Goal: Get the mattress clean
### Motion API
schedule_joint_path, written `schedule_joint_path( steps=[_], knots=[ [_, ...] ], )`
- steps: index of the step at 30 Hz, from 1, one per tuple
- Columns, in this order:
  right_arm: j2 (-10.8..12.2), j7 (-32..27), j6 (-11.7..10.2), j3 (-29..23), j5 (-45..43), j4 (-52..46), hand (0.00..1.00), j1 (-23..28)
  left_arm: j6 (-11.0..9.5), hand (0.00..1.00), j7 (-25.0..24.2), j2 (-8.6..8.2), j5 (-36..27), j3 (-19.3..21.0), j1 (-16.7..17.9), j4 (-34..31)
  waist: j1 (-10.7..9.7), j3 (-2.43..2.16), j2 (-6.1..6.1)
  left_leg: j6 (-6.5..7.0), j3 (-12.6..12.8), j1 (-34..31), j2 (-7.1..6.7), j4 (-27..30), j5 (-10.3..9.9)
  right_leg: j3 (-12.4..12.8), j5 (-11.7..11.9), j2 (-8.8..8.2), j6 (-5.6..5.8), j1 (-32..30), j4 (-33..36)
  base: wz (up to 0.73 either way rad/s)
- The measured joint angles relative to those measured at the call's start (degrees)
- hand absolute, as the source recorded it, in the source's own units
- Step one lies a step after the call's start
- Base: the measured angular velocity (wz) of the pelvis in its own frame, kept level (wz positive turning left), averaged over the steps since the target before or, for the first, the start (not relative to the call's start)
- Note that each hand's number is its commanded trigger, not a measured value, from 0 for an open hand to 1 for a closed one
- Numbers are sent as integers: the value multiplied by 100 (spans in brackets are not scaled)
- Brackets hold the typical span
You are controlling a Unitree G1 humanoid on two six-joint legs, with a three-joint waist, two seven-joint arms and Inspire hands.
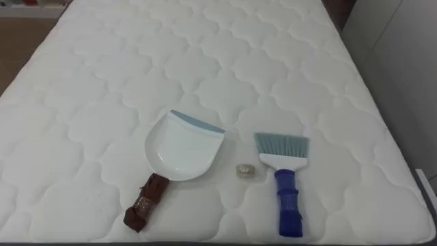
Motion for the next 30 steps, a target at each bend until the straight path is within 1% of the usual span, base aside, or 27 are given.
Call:
schedule_joint_path(
  steps=[2, 6, 13, 14, 15, 19, 23, 25, 27, 28, 29, 30],
  knots=[
    [0, -1, -46, 0, 0, 4, 0, 0, -22, 0, 0, 0, 0, -1, 4, 0, -2, 10, 0, 0, 1, -1, 0, -3, 0, 1, 0, 0, 0, 2, -2, 0],
    [0, -2, -72, -6, 3, 19, 0, 19, -83, 0, 1, 0, 0, -1, 10, -1, -2, 41, 15, 0, 6, -8, -2, -9, 0, 4, 0, 0, 0, 6, -7, 0],
    [0, -28, -90, -10, 4, 4, 0, 34, -91, 0, 5, 0, -96, -1, 7, 4, 0, 40, 19, 0, -9, 23, -4, -5, 0, -13, 1, -6, 1, 25, -4, 0],
    [1, -30, -90, -10, 2, 4, 0, 34, -91, 0, 6, 1, -180, -1, 25, 13, 0, 40, 16, 0, -9, 52, -5, -6, 0, -12, 1, -6, 1, 32, -1, 0],
    [1, -30, -91, -10, -1, 4, 0, 30, -94, 0, 16, 1, -236, 3, 60, 12, 2, 50, 32, 0, -23, 70, -7, -8, 0, -10, 0, -6, 1, 36, -4, 0],
    [1, -28, -91, -8, 31, 23, 0, 34, -106, 0, 132, 0, -254, 8, 110, -5, 5, 45, 26, 0, -45, 93, -20, -61, -1, -11, 4, 0, 18, 103, -108, 3],
    [4, -91, -96, 1, 121, 22, 0, 66, -112, 0, 672, 9, -235, 17, 200, -29, 0, 27, 10, 0, -48, 113, -21, -54, -1, -7, 5, -1, 18, 113, -93, 0],
    [5, -129, -107, 1, 140, 25, 0, 77, -113, 0, 921, 13, -235, 55, 276, -72, 3, 30, 14, 0, -49, 159, -23, -55, -1, 0, 5, -2, 18, 136, -91, 0],
    [5, -147, -135, 0, 209, 82, 0, 78, -137, 0, 1256, 17, -244, 254, 287, -189, 3, 25, -6, 0, -99, 177, -27, -55, -1, -3, 5, -2, 18, 167, -99, 5],
    [5, -146, -148, -2, 215, 93, 0, 82, -174, 0, 1351, 22, -246, 298, 286, -224, 6, 31, 3, 0, -117, 180, -28, -55, -1, 0, 5, -2, 18, 171, -99, 3],
    [5, -146, -171, -2, 217, 99, 0, 86, -276, 0, 1535, 24, -247, 384, 283, -297, 14, 26, -12, 0, -126, 186, -29, -55, 0, -6, 5, -1, 18, 176, -98, 0],
    [4, -145, -174, -2, 213, 99, 0, 86, -345, 0, 1693, 23, -248, 444, 280, -395, 15, 33, -1, 1, -136, 187, -31, -55, 0, -8, 5, -1, 18, 186, -98, 0]
  ],
)
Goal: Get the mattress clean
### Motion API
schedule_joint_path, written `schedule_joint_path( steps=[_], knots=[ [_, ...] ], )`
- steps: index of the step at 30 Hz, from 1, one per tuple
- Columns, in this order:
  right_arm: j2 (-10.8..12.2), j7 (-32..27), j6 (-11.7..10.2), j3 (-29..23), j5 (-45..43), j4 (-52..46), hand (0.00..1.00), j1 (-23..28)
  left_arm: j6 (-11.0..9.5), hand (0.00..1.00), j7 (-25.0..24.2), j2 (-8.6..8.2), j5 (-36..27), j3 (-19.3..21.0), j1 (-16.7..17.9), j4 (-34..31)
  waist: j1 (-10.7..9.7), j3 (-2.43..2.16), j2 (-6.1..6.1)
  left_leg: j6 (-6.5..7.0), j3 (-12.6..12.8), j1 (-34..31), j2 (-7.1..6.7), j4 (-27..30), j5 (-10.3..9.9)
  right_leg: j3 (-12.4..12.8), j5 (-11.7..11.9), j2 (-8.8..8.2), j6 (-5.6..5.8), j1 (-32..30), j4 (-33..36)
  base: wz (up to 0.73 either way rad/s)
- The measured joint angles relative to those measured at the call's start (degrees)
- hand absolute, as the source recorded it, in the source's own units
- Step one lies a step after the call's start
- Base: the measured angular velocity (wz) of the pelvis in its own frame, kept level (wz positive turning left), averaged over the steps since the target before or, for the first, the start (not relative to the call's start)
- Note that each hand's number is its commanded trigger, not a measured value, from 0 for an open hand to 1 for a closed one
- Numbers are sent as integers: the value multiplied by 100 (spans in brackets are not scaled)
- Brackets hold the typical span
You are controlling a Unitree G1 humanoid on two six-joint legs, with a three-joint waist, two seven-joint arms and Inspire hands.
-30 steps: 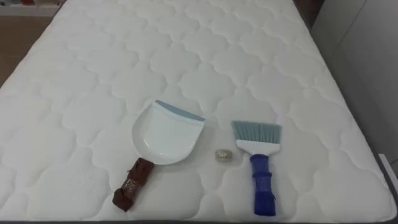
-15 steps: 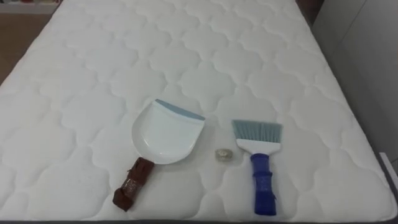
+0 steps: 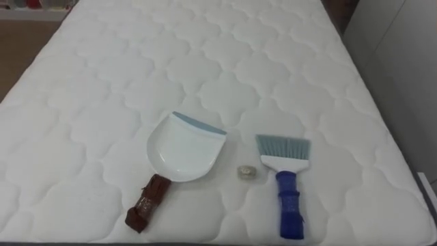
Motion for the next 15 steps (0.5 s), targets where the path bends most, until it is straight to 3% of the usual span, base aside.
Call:
schedule_joint_path(
  steps=[7, 10, 13, 15],
  knots=[
    [1, -2, 0, -14, -48, -9, 0, 1, -201, 0, 630, 0, -36, 25, -42, -802, -5, -2, 4, 0, -21, 64, -4, 6, 0, 17, 0, 0, 0, 37, 7, -2],
    [2, -2, 0, -14, -47, -9, 0, 1, -428, 0, 851, 1, -273, 4, -130, -1039, -17, -3, 1, 0, -19, 102, -4, 2, 0, 15, 1, -1, 1, 106, 7, 0],
    [2, -18, 1, -4, -49, -21, 0, 3, -440, 0, 1043, 9, -382, -91, -123, -1806, -42, 1, -14, 0, -85, 56, -10, 7, 0, -10, 1, 0, 1, 119, 7, 11],
    [0, -62, 1, -1, -49, -27, 0, -10, -576, 0, 1178, 45, -378, -276, -194, -2312, -36, -8, -10, 0, -135, 48, -19, -15, 0, -7, 2, 4, 2, 105, 9, 10]
  ],
)
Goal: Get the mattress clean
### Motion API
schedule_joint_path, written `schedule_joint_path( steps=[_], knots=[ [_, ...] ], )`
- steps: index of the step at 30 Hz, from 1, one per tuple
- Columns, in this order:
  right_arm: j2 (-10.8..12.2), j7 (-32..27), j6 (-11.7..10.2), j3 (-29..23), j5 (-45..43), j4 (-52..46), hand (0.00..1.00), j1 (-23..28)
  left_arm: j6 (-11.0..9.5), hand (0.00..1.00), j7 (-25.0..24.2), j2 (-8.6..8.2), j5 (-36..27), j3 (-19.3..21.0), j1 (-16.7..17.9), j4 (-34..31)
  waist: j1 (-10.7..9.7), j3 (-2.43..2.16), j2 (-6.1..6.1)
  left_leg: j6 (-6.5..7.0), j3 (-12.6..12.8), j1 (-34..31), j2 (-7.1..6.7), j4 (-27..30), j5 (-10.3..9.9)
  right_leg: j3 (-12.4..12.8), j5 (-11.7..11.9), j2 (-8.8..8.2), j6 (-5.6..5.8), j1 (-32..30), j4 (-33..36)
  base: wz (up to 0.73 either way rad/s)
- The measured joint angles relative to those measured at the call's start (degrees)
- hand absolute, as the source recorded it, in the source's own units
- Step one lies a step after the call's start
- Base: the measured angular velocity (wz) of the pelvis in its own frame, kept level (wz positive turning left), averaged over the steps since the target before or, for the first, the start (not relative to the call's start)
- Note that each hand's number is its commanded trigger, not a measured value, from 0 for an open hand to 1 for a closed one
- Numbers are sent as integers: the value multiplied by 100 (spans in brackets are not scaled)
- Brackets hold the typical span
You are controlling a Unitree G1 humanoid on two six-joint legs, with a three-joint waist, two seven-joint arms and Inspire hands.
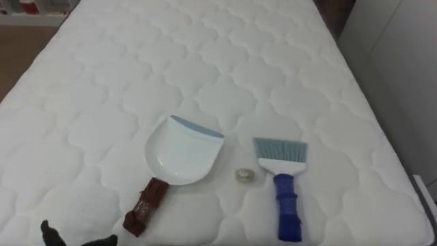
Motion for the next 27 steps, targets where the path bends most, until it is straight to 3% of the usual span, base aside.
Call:
schedule_joint_path(
  steps=[5, 11, 27],
  knots=[
    [-17, 17, -2, -1, 15, -48, 0, 26, -100, 0, 32, 18, 5, -128, -1, -642, -20, -17, 12, 0, -9, 7, 1, -24, 0, -10, 0, 6, 0, 10, -2, 0],
    [-19, 130, -4, 0, 12, -54, 0, 13, -160, 0, 24, 18, 2, -222, -26, -840, -52, -22, 1, 3, -17, 13, 1, -5, 2, 3, 0, 4, -1, -45, -2, 0],
    [-49, 192, -4, -2, 49, -102, 0, -2, -161, 0, -125, 65, 3, -841, -82, -863, -201, 26, 69, 5, -9, 45, 3, -1, 3, 56, 0, 8, -1, -43, -3, -2]
  ],
)
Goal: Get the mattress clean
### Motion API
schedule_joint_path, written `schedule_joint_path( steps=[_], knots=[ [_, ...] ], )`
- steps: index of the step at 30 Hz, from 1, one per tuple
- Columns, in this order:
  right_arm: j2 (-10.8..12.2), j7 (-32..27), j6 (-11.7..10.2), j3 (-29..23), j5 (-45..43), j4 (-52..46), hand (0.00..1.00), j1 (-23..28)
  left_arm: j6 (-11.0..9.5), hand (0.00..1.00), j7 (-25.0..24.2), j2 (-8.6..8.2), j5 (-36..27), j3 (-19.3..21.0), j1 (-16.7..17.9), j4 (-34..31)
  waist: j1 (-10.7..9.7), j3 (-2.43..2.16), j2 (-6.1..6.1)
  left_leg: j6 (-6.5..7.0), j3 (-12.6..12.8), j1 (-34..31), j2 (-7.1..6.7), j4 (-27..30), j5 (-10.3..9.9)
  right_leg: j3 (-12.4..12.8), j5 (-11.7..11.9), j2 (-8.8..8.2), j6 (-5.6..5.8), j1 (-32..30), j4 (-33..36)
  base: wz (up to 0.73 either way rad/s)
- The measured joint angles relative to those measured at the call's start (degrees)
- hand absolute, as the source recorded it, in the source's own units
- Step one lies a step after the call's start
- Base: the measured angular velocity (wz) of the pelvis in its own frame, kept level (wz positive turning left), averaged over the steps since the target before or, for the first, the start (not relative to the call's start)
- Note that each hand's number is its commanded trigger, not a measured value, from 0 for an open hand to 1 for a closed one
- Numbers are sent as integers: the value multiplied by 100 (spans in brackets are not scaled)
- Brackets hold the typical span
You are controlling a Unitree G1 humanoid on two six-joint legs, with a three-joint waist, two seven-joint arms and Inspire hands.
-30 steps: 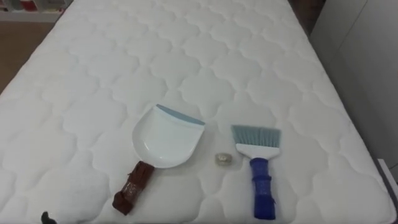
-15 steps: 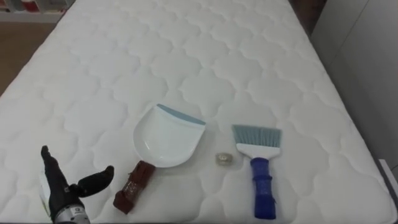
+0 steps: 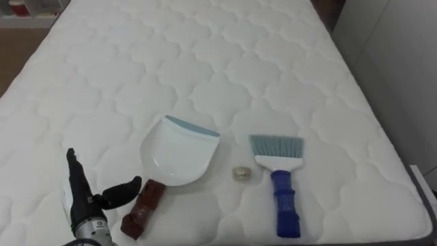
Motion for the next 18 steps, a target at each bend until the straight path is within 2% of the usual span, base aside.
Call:
schedule_joint_path(
  steps=[9, 18],
  knots=[
    [-4, -25, 16, -35, 16, -233, 0, 103, 194, 0, -332, 13, 23, -4, -2, -1, -125, -2, 2, 0, -9, -102, 0, 21, 0, -12, 2, 0, -3, -61, 8, 1],
    [-1, -51, 85, -98, 15, -388, 0, 182, 315, 0, -485, 15, 94, -2, -3, 4, -110, -12, 8, 0, -11, -107, 0, 18, 0, 57, 2, 8, -3, -122, 10, -3]
  ],
)
